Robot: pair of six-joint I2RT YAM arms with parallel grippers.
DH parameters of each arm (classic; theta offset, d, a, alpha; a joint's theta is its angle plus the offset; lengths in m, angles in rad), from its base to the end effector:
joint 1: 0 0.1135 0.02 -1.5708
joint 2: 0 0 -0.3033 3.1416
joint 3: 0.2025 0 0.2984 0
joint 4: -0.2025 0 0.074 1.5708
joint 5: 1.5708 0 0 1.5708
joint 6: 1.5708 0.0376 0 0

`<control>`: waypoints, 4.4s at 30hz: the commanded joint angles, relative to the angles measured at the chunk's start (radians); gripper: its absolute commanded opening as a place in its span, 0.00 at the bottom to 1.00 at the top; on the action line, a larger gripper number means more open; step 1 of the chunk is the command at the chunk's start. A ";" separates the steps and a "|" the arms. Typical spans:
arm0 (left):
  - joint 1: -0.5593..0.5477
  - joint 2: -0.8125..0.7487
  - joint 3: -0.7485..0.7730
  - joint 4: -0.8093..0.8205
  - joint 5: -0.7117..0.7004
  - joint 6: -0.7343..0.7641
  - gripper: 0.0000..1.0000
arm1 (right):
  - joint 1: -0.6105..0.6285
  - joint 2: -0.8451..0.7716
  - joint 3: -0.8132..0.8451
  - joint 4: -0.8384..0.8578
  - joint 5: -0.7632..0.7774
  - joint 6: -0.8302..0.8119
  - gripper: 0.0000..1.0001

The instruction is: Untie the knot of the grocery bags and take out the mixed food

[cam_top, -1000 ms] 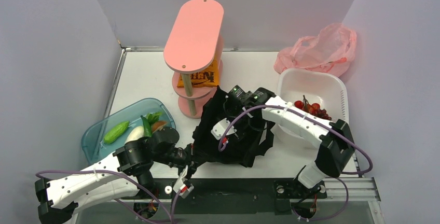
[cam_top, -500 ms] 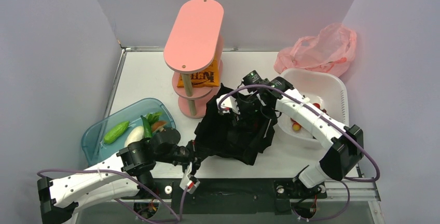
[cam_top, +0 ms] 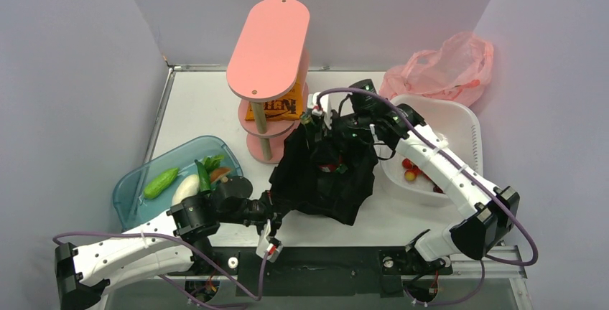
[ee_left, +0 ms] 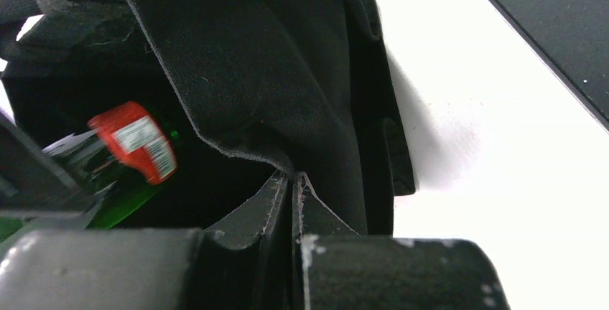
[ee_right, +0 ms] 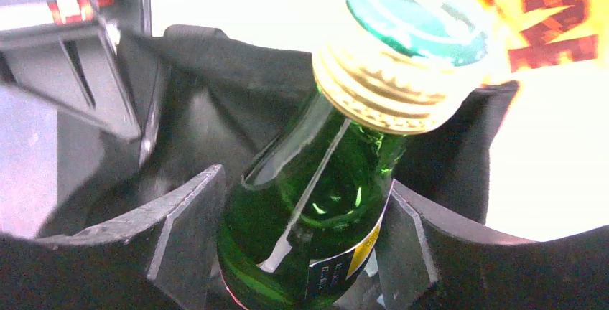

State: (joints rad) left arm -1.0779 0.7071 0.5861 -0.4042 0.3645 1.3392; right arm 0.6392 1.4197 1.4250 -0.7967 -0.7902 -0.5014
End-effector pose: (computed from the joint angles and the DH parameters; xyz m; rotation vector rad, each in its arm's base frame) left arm 0.0740 -0.1660 0.2801 1.9981 0.5239 -0.2211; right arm 0.2545 0.2224 0.4034 -1.5310 1.6770 0.9944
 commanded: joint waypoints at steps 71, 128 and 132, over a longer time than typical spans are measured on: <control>0.009 -0.088 0.165 -0.123 -0.096 -0.222 0.52 | 0.099 0.460 0.975 0.493 0.457 0.360 0.81; 0.038 0.243 0.521 -0.139 -0.087 -0.625 0.61 | -0.876 0.218 0.439 0.189 0.457 0.392 0.77; 0.043 0.259 0.523 -0.141 -0.092 -0.603 0.61 | -0.862 0.266 0.449 0.123 0.340 0.357 0.77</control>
State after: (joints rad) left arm -1.0443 0.9531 1.0634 -0.5838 0.2832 0.7033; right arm -0.2546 1.6665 1.8320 -0.6411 -0.2924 -0.1215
